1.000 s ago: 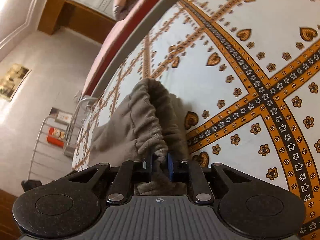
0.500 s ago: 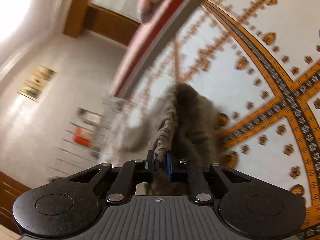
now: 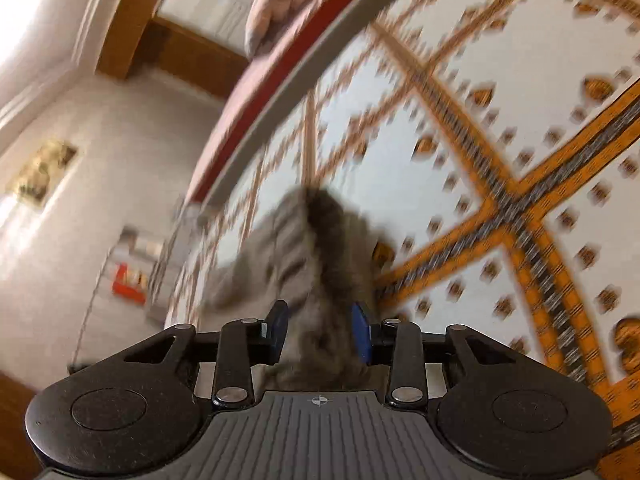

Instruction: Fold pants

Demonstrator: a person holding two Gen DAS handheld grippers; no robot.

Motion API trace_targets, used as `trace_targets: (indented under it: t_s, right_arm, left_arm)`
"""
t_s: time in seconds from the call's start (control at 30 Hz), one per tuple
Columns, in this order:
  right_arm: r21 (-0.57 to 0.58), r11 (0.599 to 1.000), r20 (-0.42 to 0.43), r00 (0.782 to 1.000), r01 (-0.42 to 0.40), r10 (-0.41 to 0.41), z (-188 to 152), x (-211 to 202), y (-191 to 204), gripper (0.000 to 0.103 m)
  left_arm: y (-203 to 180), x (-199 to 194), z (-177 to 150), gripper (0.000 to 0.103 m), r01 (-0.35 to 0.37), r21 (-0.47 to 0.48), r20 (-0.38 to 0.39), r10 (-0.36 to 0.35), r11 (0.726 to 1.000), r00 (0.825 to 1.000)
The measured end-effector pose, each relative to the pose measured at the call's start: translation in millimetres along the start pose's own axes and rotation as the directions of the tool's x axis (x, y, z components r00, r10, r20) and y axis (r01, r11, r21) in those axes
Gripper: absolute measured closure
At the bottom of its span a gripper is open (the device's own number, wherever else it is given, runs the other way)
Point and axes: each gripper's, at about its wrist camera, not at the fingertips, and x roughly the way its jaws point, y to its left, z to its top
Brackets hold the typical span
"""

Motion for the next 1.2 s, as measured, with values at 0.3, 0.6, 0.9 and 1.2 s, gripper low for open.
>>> trace_targets:
  t_s: [0.3, 0.6, 0.9, 1.2]
  right_arm:
    - [-0.030, 0.999, -0.034, 0.999, -0.032, 0.031, -7.3, 5.0, 10.5, 0.078]
    - [-0.025, 1.000, 0.030, 0.999, 0.012, -0.011, -1.7, -11.9, -0.1, 0.070]
    - [-0.077, 0.996, 0.026, 0.998, 0.051, -0.049, 10.0, -1.7, 5.7, 0.025]
    - [0.074, 0.997, -0.107, 0.993, -0.033, 0.041, 18.2, 42.3, -21.3, 0.025]
  left_arm:
    - [-2.8, 1.3, -1.7, 0.017, 0.001, 0.020, -0.009, -0.001, 1.000, 1.000]
    - [-6.5, 3.3, -3.9, 0.017, 0.012, 0.022, -0.017, -0.012, 1.000, 1.000]
    - [-1.8, 12.8, -11.4, 0.008, 0.080, -0.050, -0.054, -0.083, 0.996, 0.995]
    - [6.2, 47.2, -11.3, 0.038, 0.202, -0.167, -0.105, -0.221, 0.965, 0.969]
